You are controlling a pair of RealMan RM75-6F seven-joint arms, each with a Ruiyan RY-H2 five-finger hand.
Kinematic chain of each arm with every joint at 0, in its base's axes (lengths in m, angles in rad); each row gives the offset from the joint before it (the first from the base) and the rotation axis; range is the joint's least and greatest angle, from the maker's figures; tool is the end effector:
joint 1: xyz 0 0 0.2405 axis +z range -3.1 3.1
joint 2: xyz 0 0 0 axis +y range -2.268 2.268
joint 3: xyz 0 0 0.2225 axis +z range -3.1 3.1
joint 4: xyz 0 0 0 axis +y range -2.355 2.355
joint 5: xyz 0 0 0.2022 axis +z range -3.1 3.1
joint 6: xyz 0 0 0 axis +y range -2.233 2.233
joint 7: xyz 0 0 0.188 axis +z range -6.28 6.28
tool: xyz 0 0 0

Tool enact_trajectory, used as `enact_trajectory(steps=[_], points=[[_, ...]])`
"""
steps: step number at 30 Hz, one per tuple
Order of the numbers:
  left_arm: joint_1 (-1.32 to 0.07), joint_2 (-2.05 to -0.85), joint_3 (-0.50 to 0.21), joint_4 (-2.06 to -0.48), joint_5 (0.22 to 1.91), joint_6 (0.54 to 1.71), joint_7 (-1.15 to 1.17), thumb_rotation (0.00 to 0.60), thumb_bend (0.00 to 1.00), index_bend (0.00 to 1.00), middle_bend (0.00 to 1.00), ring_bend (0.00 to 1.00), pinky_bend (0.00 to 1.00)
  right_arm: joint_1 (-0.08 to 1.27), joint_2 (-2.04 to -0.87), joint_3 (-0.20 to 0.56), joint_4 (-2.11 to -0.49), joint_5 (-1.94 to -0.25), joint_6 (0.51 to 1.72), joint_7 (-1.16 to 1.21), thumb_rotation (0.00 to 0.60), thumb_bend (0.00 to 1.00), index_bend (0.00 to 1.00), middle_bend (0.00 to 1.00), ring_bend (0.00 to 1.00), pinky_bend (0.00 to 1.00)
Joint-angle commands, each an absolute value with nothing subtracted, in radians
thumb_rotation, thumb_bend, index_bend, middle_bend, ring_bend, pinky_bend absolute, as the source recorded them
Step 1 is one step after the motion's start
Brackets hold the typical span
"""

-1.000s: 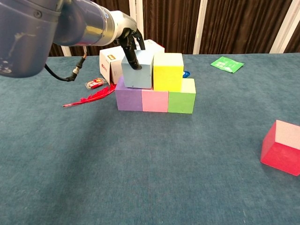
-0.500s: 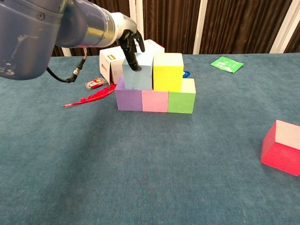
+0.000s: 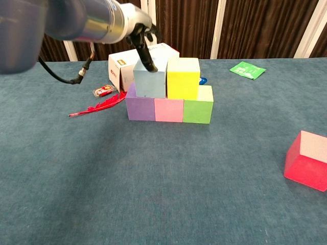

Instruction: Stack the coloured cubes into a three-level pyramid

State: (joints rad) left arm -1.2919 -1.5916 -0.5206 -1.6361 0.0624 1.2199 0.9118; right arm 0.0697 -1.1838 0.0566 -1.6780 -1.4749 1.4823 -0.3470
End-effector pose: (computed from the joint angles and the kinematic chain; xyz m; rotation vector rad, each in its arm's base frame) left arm 0.0385 0.4021 -0.0029 -1.6379 -1.1556 -0.8017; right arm -0.2651 -0.2175 0.1292 1.4347 -0.7612 0.7200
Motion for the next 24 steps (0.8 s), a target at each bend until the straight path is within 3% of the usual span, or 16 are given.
enact_trajectory(steps=[1, 6, 10, 17, 24], points=[[-1.266, -1.518, -0.565, -1.737, 0.098, 1.238, 0.874, 0.600, 0.38, 0.06, 0.00, 0.00, 0.00, 0.070, -1.186, 0.060, -1.685, -1.452, 1.468, -0.349, 0.600, 0.09, 0.00, 0.00, 0.00, 0.00], [-1.184, -1.364, -0.611, -1.940, 0.191, 1.267, 0.808, 0.600, 0.38, 0.06, 0.00, 0.00, 0.00, 0.077, -1.178, 0.060, -1.706, -1.415, 1.426, -0.305, 0.600, 0.09, 0.00, 0.00, 0.00, 0.00], [-1.045, -1.211, -0.589, -2.116, 0.351, 1.274, 0.720, 0.600, 0.38, 0.06, 0.00, 0.00, 0.00, 0.080, -1.170, 0.059, -1.722, -1.395, 1.402, -0.267, 0.600, 0.09, 0.00, 0.00, 0.00, 0.00], [-0.681, -0.935, -0.445, -2.288, 0.803, 1.267, 0.448, 0.600, 0.38, 0.06, 0.00, 0.00, 0.00, 0.082, -1.129, 0.062, -1.803, -1.366, 1.369, -0.183, 0.600, 0.09, 0.00, 0.00, 0.00, 0.00], [-0.400, -0.827, -0.262, -2.201, 1.261, 1.320, 0.118, 0.600, 0.38, 0.06, 0.00, 0.00, 0.00, 0.101, -1.078, 0.055, -1.968, -1.306, 1.313, -0.229, 0.600, 0.09, 0.00, 0.00, 0.00, 0.00]])
